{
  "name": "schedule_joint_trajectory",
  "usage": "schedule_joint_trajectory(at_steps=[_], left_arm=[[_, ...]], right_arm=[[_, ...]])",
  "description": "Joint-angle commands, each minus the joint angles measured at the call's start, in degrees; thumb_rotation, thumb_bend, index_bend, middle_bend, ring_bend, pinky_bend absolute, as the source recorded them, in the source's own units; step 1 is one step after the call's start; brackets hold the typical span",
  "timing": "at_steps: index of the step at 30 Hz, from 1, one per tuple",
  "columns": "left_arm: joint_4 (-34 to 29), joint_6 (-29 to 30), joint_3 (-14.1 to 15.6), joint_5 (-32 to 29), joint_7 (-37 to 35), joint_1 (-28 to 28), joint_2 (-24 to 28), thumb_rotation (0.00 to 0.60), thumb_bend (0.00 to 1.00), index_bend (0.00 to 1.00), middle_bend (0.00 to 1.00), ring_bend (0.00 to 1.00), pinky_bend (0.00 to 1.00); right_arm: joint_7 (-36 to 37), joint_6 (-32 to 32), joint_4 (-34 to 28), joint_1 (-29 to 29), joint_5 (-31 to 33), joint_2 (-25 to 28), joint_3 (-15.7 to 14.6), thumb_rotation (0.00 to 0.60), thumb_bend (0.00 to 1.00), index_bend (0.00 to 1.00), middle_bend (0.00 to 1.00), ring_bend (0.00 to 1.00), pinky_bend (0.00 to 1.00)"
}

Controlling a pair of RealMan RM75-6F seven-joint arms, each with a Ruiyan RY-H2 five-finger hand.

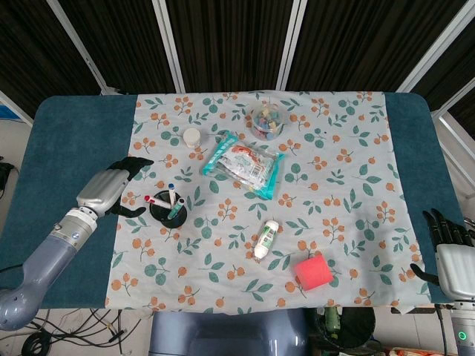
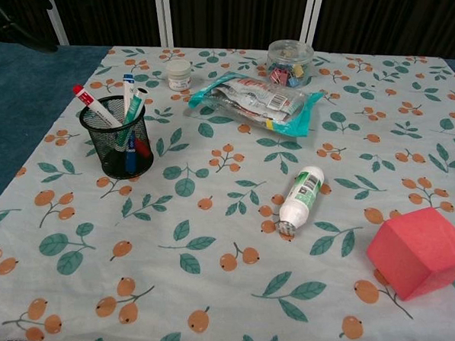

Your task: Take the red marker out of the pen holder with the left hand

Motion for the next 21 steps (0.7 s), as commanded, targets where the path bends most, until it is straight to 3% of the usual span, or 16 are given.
schedule_joint_trajectory(at_steps=[1, 21], left_arm=[[-0.08, 0.34, 0.34, -0.12, -0.13, -0.2, -0.05, 0.6, 0.22, 0.11, 0.08, 0.02, 0.11], [-0.84, 2.22, 1.93, 2.29, -1.69, 0.65, 0.46, 0.6, 0.22, 0.11, 0.09, 0.02, 0.11]], right_arm=[[0.05, 0.07, -0.04, -0.04, -0.08, 0.04, -0.02, 0.6, 0.01, 0.07, 0.09, 0.16, 0.17], [0.47, 0.23, -0.3, -0.04, -0.37, 0.23, 0.0, 0.6, 0.01, 0.07, 0.09, 0.16, 0.17]])
